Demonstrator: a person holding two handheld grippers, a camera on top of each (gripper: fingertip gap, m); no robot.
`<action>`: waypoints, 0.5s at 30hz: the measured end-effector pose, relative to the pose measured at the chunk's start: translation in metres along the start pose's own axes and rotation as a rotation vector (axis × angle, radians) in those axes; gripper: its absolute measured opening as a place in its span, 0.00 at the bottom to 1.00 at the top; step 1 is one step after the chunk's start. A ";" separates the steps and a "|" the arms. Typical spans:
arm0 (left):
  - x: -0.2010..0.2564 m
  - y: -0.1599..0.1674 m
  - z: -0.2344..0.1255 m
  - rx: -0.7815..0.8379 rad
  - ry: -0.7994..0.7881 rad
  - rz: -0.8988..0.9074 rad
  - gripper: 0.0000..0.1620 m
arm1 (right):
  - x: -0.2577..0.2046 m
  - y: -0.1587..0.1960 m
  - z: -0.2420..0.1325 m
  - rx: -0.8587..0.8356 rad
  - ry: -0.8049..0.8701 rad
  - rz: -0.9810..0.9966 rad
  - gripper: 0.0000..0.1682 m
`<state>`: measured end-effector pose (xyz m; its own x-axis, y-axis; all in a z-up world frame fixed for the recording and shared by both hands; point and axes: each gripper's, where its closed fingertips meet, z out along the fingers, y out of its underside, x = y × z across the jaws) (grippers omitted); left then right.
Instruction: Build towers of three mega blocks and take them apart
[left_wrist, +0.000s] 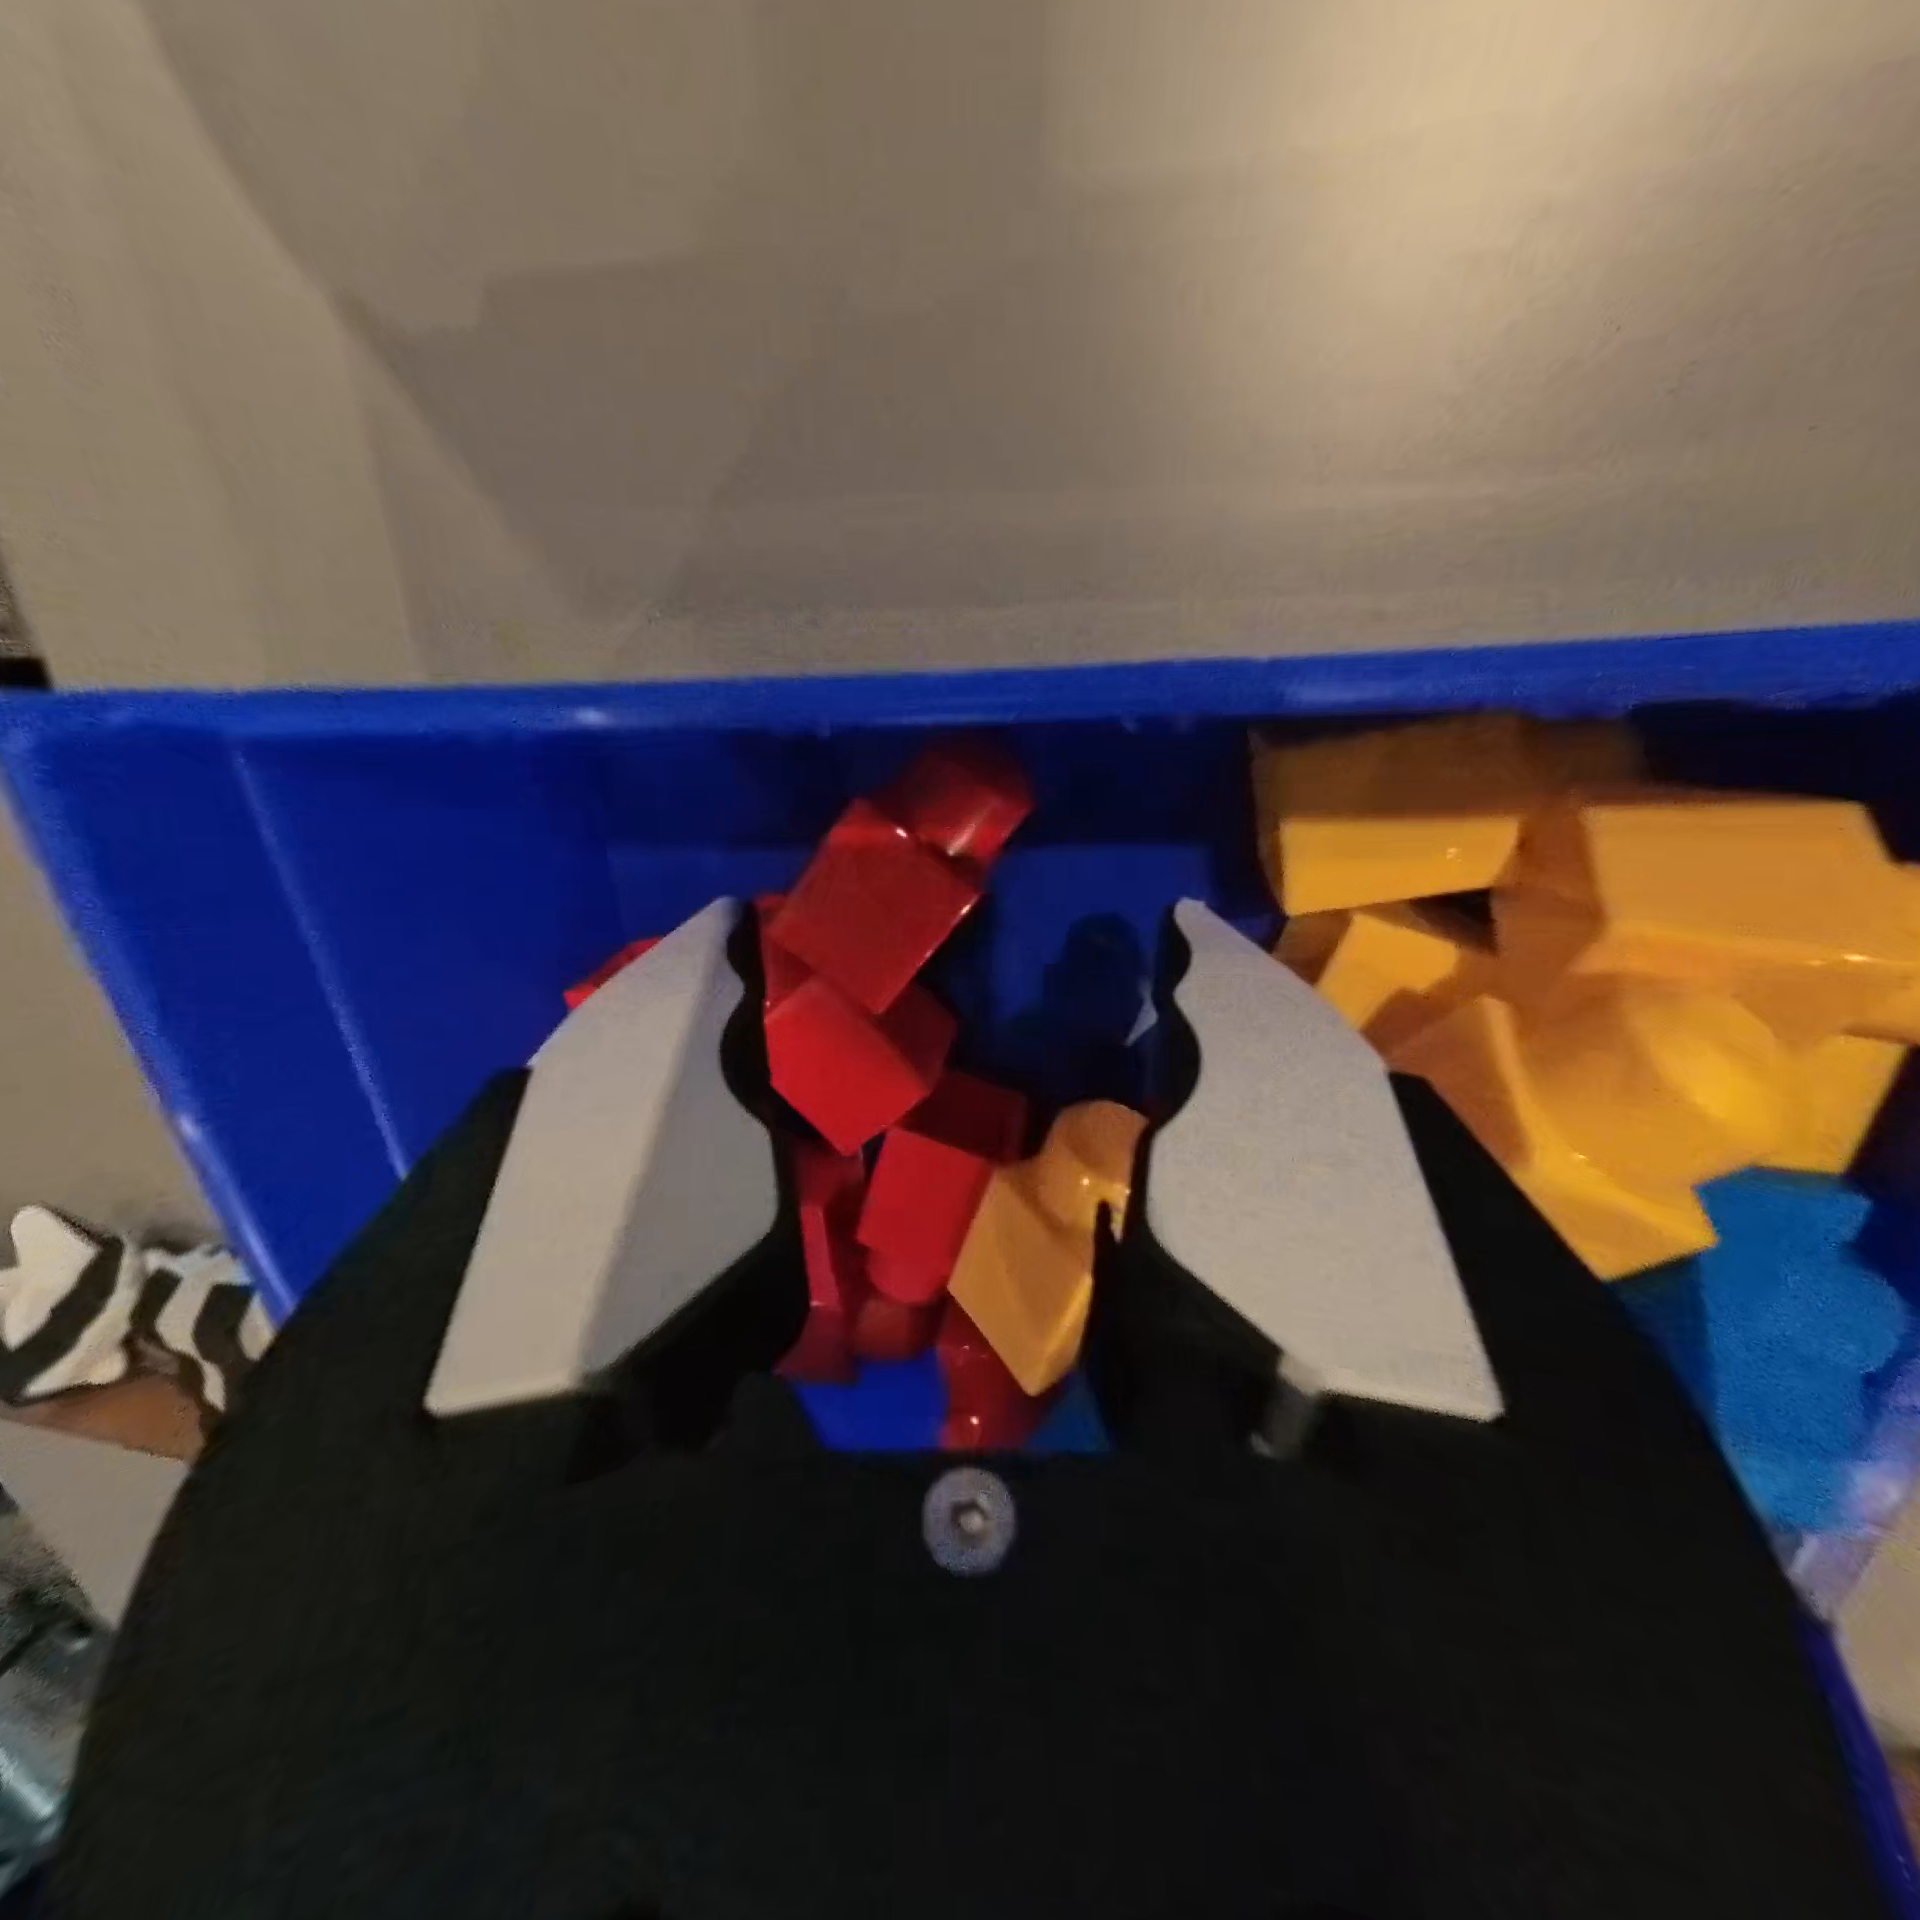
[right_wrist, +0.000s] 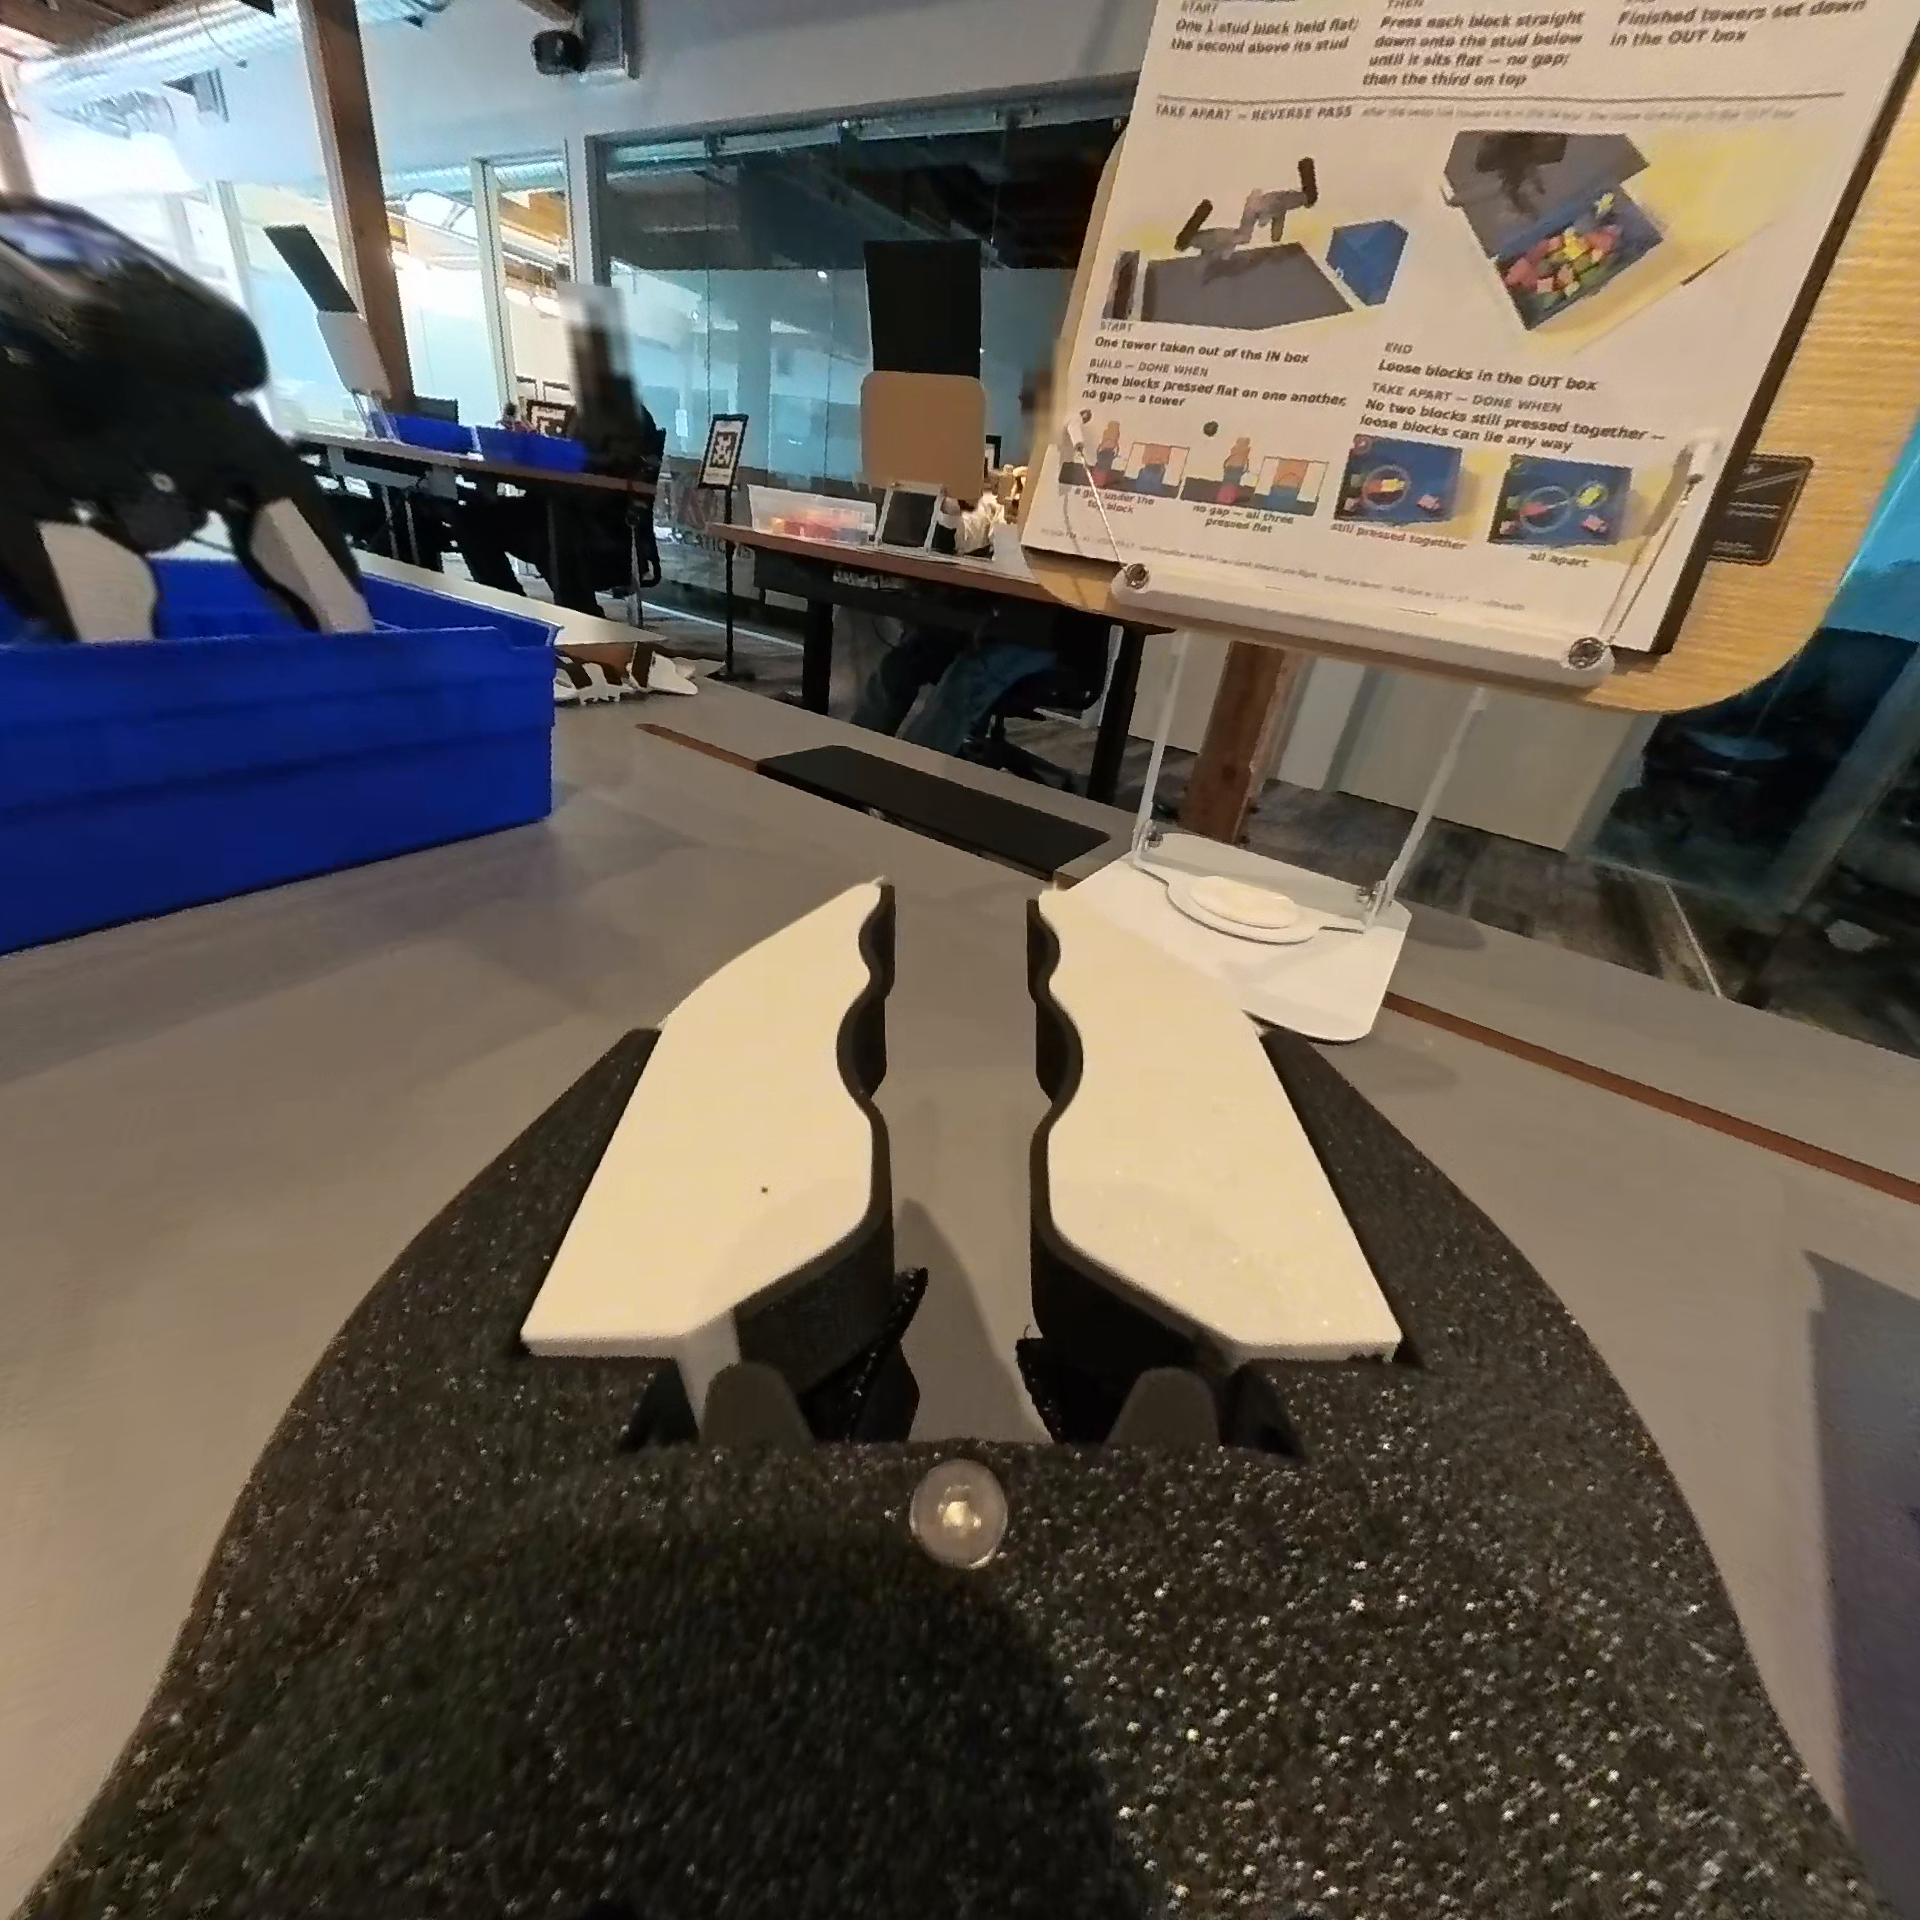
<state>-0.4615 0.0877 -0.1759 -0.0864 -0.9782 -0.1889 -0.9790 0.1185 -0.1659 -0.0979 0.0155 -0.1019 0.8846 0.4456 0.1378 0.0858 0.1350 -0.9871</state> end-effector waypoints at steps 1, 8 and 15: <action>0.000 0.002 0.006 -0.031 0.015 0.023 0.45 | 0.000 0.001 0.000 -0.002 -0.001 -0.001 0.14; -0.010 0.009 0.031 -0.134 0.033 0.063 0.44 | 0.001 0.001 0.000 -0.006 0.002 0.002 0.14; -0.008 0.020 0.022 -0.212 0.052 -0.131 0.27 | 0.003 0.000 -0.001 0.001 0.008 0.014 0.14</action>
<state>-0.4762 0.1014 -0.1988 0.0394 -0.9910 -0.1282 -0.9988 -0.0426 0.0221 -0.0947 0.0162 -0.1012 0.8892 0.4407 0.1230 0.0726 0.1297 -0.9889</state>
